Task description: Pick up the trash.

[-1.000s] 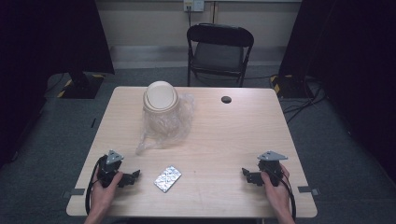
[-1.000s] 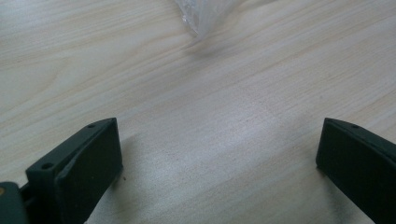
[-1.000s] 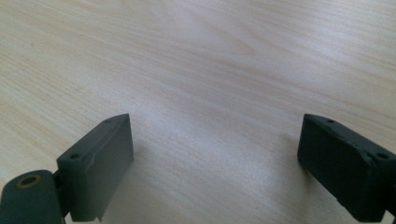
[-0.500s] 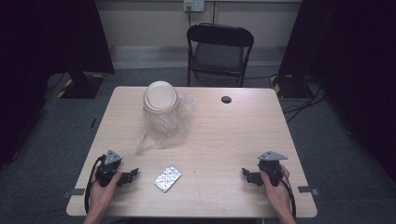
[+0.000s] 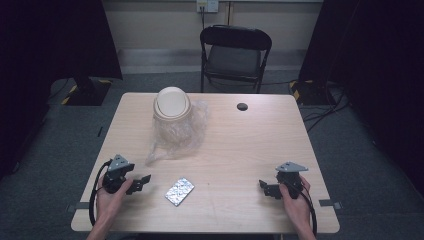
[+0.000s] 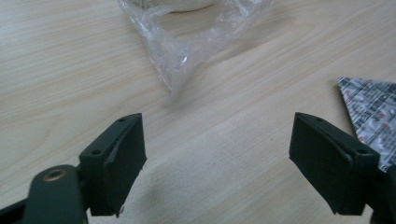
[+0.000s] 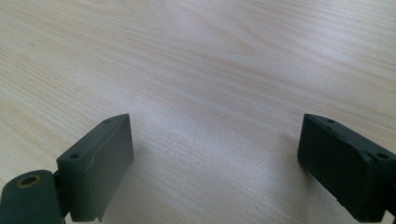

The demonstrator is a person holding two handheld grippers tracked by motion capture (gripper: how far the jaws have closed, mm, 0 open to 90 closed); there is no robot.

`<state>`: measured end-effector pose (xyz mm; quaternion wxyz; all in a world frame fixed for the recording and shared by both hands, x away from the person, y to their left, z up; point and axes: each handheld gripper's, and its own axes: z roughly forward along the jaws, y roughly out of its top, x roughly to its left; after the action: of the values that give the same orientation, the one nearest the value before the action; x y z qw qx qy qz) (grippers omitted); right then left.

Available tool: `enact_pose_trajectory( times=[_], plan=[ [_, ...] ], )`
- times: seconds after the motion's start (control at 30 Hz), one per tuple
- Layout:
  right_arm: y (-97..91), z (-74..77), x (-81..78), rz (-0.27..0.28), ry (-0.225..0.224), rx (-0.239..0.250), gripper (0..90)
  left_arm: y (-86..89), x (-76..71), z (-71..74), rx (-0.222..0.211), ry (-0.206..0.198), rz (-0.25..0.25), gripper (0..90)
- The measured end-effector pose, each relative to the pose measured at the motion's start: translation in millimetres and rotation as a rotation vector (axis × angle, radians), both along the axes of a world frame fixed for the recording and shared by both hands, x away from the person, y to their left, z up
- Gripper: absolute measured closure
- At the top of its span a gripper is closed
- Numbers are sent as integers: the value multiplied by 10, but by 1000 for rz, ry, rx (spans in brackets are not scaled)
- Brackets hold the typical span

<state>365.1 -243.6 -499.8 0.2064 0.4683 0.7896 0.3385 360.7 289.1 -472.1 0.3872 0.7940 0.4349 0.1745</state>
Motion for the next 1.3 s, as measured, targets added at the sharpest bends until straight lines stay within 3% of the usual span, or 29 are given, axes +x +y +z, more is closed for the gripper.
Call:
enact_pose_trajectory(
  times=[0.03,0.13,0.27,0.57,0.7,0.87,1.0,1.13,1.3],
  plan=[
    [1,0,0,-1,0,1,97,0,0,0,0,0,0,190],
    [0,0,0,0,0,0,98,-30,55,86,-68,-11,-25,189],
    [1,0,0,-2,0,-1,97,-70,106,148,-102,-34,-31,196],
    [0,0,0,-1,0,0,97,-204,268,320,-129,-64,-81,228],
    [0,0,0,-1,0,0,98,-315,354,429,-128,-117,-111,202],
    [1,0,0,-2,0,0,98,-422,512,541,-117,-111,-143,185],
    [1,0,0,-1,0,1,97,-491,631,655,-100,-138,-161,185],
    [1,0,0,-1,0,1,97,-510,751,766,-124,-151,-161,184],
    [0,-1,0,-1,0,1,97,-579,897,899,-100,-173,-192,177]
  ],
)
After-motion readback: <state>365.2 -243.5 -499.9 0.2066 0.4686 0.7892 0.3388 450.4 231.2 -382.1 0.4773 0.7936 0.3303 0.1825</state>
